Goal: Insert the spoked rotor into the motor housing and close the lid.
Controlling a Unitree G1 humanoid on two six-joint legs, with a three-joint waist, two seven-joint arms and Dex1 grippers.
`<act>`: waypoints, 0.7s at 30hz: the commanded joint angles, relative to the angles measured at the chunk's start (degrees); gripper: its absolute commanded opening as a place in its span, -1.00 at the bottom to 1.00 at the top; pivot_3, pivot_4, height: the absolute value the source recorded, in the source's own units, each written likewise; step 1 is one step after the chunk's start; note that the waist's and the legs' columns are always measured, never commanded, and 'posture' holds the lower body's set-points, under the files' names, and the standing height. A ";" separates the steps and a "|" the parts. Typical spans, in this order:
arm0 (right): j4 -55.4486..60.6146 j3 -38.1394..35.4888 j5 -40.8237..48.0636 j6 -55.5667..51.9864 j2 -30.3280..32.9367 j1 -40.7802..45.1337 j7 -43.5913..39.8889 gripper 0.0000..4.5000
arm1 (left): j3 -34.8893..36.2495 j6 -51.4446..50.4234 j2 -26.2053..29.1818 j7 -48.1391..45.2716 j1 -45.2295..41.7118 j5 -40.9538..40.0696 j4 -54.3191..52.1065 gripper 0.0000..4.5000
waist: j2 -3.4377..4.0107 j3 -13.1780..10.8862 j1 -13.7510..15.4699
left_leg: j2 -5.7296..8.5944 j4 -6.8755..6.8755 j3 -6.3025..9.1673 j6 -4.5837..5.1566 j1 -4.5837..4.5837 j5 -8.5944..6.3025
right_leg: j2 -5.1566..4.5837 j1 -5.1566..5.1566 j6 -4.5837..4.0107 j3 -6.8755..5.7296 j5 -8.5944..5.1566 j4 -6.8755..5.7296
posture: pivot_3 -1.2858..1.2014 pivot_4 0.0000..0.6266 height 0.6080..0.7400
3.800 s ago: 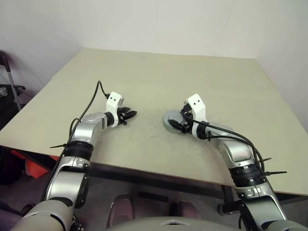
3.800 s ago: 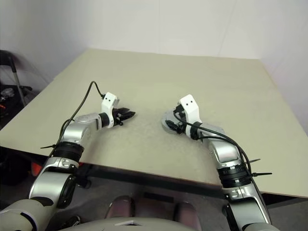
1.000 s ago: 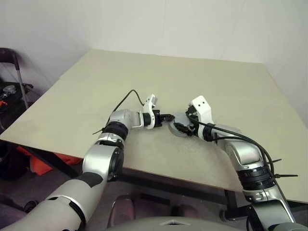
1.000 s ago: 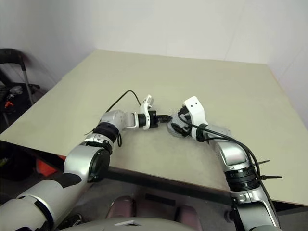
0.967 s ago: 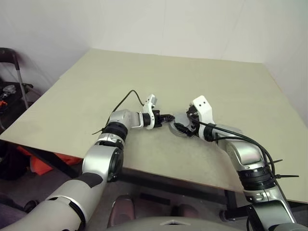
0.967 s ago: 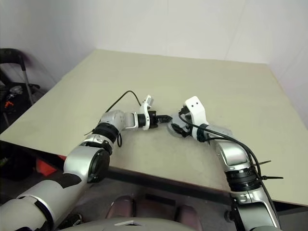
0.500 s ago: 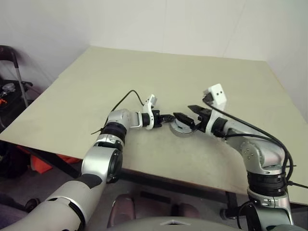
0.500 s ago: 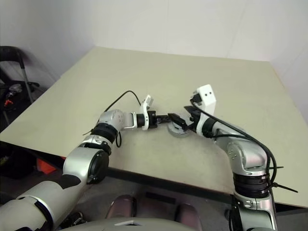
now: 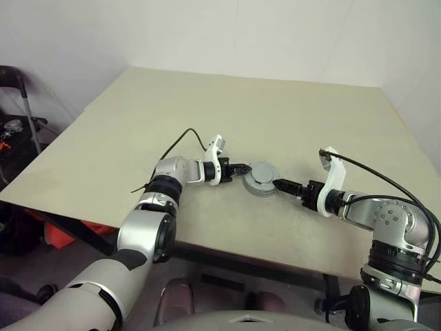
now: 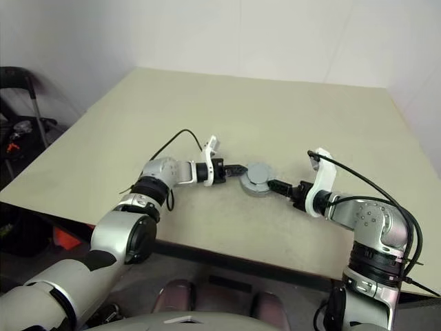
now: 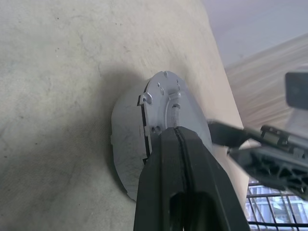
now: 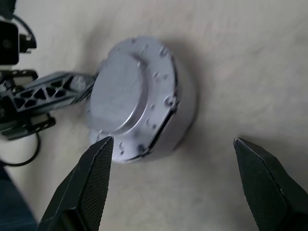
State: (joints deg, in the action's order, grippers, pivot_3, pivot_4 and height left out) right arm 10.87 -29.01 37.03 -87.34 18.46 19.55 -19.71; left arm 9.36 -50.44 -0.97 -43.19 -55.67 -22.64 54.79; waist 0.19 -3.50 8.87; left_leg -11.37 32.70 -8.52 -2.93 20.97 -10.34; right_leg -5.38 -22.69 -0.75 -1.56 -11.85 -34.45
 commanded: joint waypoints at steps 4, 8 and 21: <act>-2.29 -6.50 0.70 -3.63 -8.56 4.34 3.25 0.99 | 0.24 1.02 0.06 0.95 -0.74 -0.02 -0.13 -1.00 | 0.02 0.01 -0.12 | -0.01 -0.03 0.00 -0.10 -0.08 0.06 | 0.01 0.00 0.00 0.00 0.00 -0.08 | 0.03 -1.00 1.00; -6.61 -10.26 -0.66 -1.42 -13.76 6.62 6.34 0.99 | 0.15 1.53 0.35 1.40 -0.97 0.24 0.14 -1.00 | 0.01 0.01 -0.26 | -0.06 -0.11 0.00 -0.20 -0.15 0.12 | 0.02 0.00 0.00 0.00 0.00 -0.09 | 0.03 -1.00 1.00; -10.87 -16.50 1.87 -1.05 -23.38 13.38 10.42 0.99 | 0.25 3.47 1.22 2.01 -2.23 0.58 1.68 -1.00 | -0.03 -0.01 -1.88 | -0.02 -1.17 -0.05 -1.19 -0.94 0.75 | 0.14 0.25 0.30 0.04 -0.17 0.23 | 0.03 -1.00 1.00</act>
State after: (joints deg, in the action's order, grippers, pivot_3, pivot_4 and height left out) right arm 1.27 -46.74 36.23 -87.74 -2.10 29.99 -9.22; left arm 9.75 -47.21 1.06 -40.93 -56.19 -21.97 56.21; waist 0.15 -3.50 6.99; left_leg -11.38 31.44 -8.58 -4.14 20.05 -9.58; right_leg -5.21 -22.45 -0.45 -1.52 -12.02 -34.18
